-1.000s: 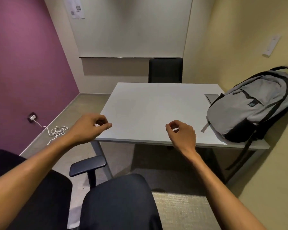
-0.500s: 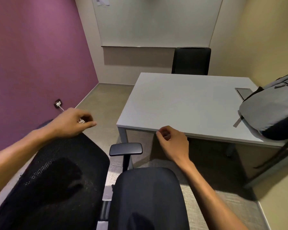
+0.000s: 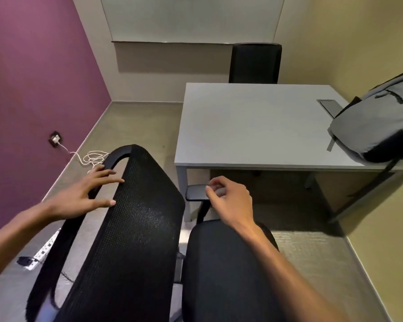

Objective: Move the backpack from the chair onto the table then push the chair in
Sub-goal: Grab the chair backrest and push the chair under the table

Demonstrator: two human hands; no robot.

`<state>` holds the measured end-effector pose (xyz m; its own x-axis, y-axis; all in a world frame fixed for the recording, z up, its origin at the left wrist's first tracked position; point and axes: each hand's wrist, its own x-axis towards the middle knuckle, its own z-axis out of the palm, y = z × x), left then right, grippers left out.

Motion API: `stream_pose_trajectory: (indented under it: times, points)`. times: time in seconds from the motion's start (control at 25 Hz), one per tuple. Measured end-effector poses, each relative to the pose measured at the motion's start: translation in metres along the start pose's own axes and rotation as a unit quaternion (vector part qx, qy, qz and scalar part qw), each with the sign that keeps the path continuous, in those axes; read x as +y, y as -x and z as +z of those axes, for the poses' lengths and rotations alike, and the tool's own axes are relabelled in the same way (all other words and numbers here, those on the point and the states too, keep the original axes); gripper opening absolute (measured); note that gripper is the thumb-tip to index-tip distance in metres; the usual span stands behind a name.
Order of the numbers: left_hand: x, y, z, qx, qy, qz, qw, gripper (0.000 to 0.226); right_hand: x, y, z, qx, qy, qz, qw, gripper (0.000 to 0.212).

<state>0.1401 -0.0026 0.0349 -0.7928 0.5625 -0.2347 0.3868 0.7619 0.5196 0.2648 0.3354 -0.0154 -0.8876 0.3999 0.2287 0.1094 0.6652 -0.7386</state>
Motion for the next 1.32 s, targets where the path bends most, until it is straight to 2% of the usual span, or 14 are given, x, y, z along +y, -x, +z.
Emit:
stream_pose_trajectory:
  times: [0.16, 0.24, 0.32, 0.44, 0.52, 0.6, 0.76, 0.88, 1.0, 1.12, 1.2, 1.28, 1.32]
  points:
    - [-0.006, -0.016, 0.015, 0.118, 0.105, 0.035, 0.987, 0.054, -0.023, 0.009, 0.026, -0.002, -0.001, 0.001, 1.0, 0.016]
    - [-0.006, -0.024, 0.014, 0.141, 0.14, 0.028, 0.98, 0.053, -0.031, 0.01, 0.037, -0.006, -0.003, 0.005, 1.0, 0.019]
    - [-0.008, -0.032, 0.009, 0.122, 0.138, 0.033, 0.982, 0.052, -0.039, 0.011, 0.047, -0.016, -0.013, 0.003, 1.0, 0.022]
    - [-0.01, -0.041, 0.003, 0.049, 0.135, 0.048, 0.988, 0.06, -0.049, 0.013, 0.055, -0.031, -0.028, -0.011, 0.999, 0.024]
    - [-0.009, -0.045, 0.003, 0.023, 0.093, 0.063, 0.993, 0.063, -0.049, 0.015, 0.058, -0.051, -0.038, -0.014, 0.998, 0.026]
    - [-0.009, -0.048, 0.005, 0.024, 0.069, 0.074, 0.995, 0.064, -0.049, 0.018, 0.06, -0.081, -0.037, -0.015, 0.996, 0.032]
    - [-0.01, -0.048, 0.01, 0.059, 0.112, 0.06, 0.99, 0.058, -0.046, 0.021, 0.065, -0.15, -0.028, -0.019, 0.988, 0.046]
    - [-0.005, -0.058, 0.012, 0.079, 0.143, 0.053, 0.985, 0.048, -0.048, 0.024, 0.07, -0.167, -0.032, -0.02, 0.985, 0.05]
    - [0.002, -0.072, 0.014, 0.07, 0.166, 0.061, 0.982, 0.048, -0.062, 0.027, 0.084, -0.178, -0.041, -0.019, 0.983, 0.051]
    - [0.008, -0.088, 0.014, 0.05, 0.219, 0.071, 0.972, 0.048, -0.093, 0.026, 0.106, -0.161, -0.038, -0.008, 0.986, 0.055]
    - [0.007, -0.093, 0.014, 0.042, 0.247, 0.069, 0.965, 0.049, -0.116, 0.028, 0.122, -0.105, -0.043, 0.01, 0.994, 0.055]
    - [0.001, -0.093, 0.014, 0.042, 0.281, 0.076, 0.956, 0.051, -0.141, 0.032, 0.136, -0.06, -0.044, 0.002, 0.997, 0.049]
    - [-0.004, -0.091, 0.014, 0.04, 0.297, 0.078, 0.951, 0.052, -0.154, 0.034, 0.144, -0.062, -0.036, -0.006, 0.997, 0.046]
